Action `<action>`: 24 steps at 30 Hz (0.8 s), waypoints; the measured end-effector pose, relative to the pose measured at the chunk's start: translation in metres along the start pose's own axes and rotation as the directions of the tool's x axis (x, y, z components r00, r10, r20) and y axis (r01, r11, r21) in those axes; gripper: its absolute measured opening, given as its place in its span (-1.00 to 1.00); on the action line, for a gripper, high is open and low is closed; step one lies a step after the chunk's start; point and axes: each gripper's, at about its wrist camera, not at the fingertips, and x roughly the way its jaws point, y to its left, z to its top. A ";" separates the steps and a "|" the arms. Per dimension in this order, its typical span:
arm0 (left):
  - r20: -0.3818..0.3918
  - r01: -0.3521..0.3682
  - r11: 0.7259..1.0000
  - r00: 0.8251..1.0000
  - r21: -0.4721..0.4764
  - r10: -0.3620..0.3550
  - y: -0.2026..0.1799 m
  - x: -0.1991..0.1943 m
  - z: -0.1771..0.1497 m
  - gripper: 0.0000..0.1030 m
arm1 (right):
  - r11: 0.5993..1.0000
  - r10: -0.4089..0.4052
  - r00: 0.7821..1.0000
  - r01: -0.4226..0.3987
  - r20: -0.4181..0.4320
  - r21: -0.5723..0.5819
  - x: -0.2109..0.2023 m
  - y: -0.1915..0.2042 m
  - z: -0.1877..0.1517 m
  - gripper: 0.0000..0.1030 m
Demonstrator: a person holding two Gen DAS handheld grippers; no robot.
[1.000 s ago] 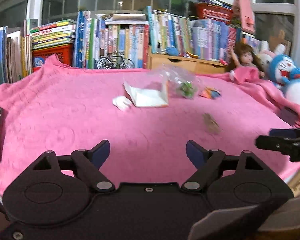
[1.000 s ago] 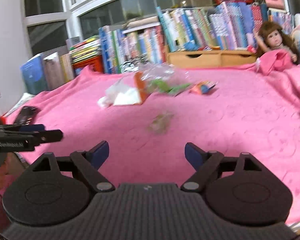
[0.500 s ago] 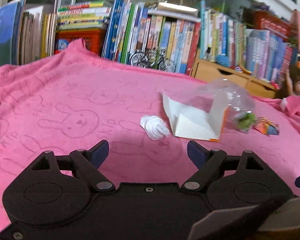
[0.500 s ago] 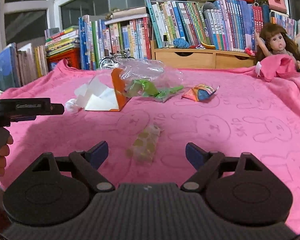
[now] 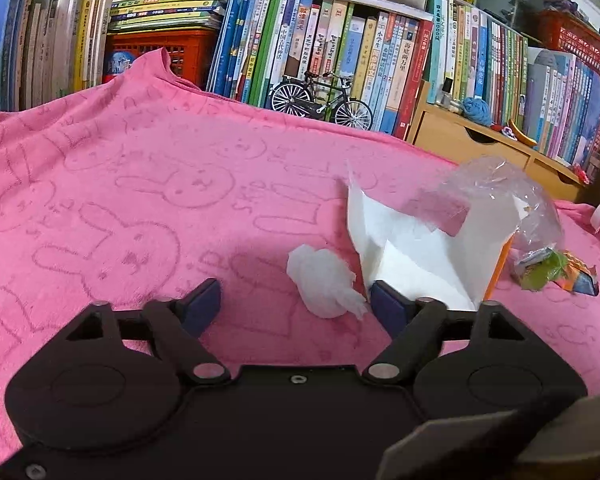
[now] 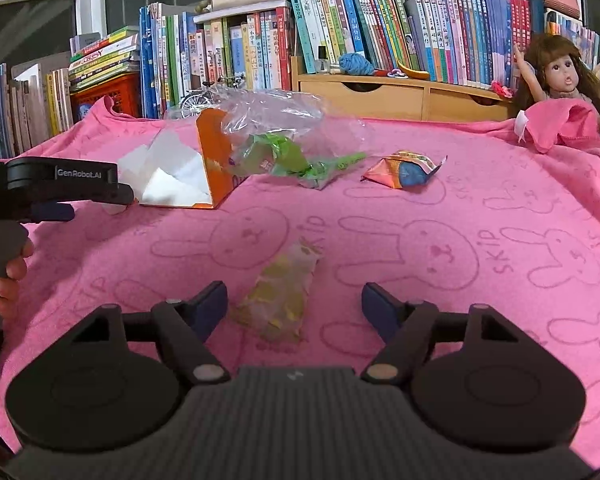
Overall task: Collect trash
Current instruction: 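Grasp the white tissue ball with the left gripper while the right grasps the clear wrapper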
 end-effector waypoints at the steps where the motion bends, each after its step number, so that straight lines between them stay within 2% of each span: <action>1: 0.001 -0.004 1.000 1.000 0.003 0.004 -0.001 0.001 0.000 0.30 | 1.000 0.000 1.000 0.000 0.001 -0.003 0.000 0.001 -0.001 0.54; 2: 0.001 -0.004 1.000 1.000 0.008 0.004 -0.003 0.001 0.000 0.26 | 1.000 0.001 1.000 -0.001 0.001 -0.006 0.000 0.001 -0.001 0.52; 4: 0.004 0.006 1.000 1.000 0.013 -0.006 -0.004 0.000 0.000 0.00 | 1.000 0.002 1.000 -0.002 0.002 -0.009 0.000 0.001 -0.001 0.50; 8: 0.005 0.032 0.999 0.999 0.033 -0.033 -0.007 -0.004 0.000 -0.33 | 1.000 0.008 1.000 -0.009 0.008 0.007 0.000 0.000 -0.002 0.41; 9: 0.004 0.040 0.998 0.999 0.043 -0.040 -0.009 -0.005 0.000 -0.47 | 1.000 0.010 1.000 -0.010 0.010 0.011 0.000 0.000 -0.002 0.40; 14: 0.006 0.045 0.995 0.999 0.084 -0.046 -0.016 -0.013 -0.004 -0.51 | 0.999 0.008 1.000 -0.009 0.028 0.042 -0.001 -0.003 -0.003 0.21; 24: -0.008 0.095 0.992 0.995 0.081 -0.095 -0.008 -0.042 -0.020 -0.51 | 0.998 -0.010 0.999 0.008 0.041 0.061 0.000 -0.007 -0.004 -0.13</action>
